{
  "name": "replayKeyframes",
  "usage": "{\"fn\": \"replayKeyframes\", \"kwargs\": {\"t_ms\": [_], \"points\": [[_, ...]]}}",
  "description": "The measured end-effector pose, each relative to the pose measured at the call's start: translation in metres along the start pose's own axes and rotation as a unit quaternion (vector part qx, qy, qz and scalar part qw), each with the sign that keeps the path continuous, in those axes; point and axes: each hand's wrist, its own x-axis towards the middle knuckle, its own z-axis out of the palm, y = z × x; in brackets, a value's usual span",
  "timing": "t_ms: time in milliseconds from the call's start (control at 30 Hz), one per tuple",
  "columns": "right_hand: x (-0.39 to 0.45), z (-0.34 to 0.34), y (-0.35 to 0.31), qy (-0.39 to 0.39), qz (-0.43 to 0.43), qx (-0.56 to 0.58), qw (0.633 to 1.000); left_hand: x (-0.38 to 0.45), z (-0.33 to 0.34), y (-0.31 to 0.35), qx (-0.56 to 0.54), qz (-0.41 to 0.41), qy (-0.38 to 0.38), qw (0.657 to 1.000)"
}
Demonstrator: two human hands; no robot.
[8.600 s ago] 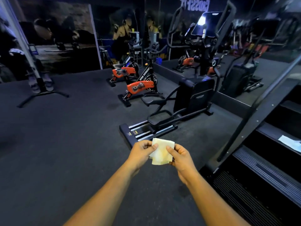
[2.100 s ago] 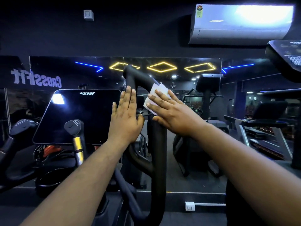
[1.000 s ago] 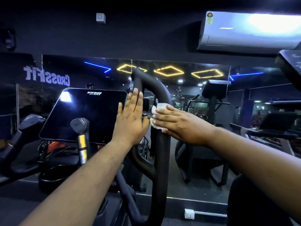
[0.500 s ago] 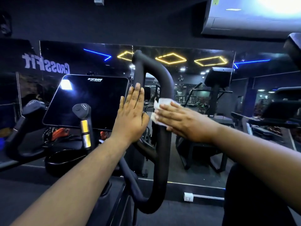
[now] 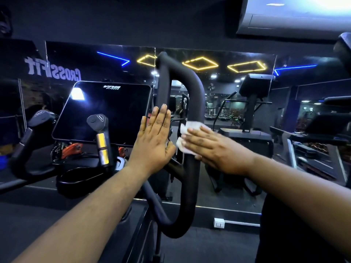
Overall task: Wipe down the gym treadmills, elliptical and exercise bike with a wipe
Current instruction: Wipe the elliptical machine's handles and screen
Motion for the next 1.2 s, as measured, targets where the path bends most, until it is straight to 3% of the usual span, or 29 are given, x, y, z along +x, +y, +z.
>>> {"fn": "replayKeyframes", "kwargs": {"t_ms": [167,300,400,533,633,767,867,1000,1100,1200], "points": [[-0.009,-0.002,-0.007,-0.021,-0.072,-0.041,0.996,-0.009,0.0,0.002,-0.001,-0.001,-0.01,1.0],[0.003,-0.013,0.012,0.0,0.029,-0.026,0.999,-0.016,0.002,0.004,0.0,-0.007,-0.018,1.0],[-0.006,0.003,-0.015,0.015,0.046,0.006,0.999,-0.025,0.002,0.006,-0.002,-0.007,-0.025,1.0],[-0.029,0.024,-0.052,0.008,-0.016,0.01,1.0,-0.033,0.001,0.006,-0.014,-0.008,-0.044,0.999],[-0.02,0.009,-0.029,-0.025,-0.049,-0.036,0.998,-0.032,-0.002,0.005,-0.029,-0.01,-0.049,0.998],[0.009,-0.017,0.011,-0.009,0.08,-0.042,0.996,-0.032,-0.002,0.005,-0.029,-0.011,-0.052,0.998],[0.01,-0.01,-0.005,0.0,0.102,-0.026,0.994,-0.034,-0.002,0.004,-0.028,-0.009,-0.052,0.998],[-0.013,0.009,-0.045,-0.025,0.02,-0.036,0.999,-0.034,0.001,0.004,-0.029,-0.011,-0.053,0.998],[-0.001,-0.009,-0.027,-0.069,-0.034,-0.095,0.992,-0.034,0.001,0.004,-0.029,-0.014,-0.058,0.998],[0.028,-0.029,0.009,-0.064,0.063,-0.133,0.987,-0.033,0.002,0.005,-0.02,-0.016,-0.051,0.998]]}}
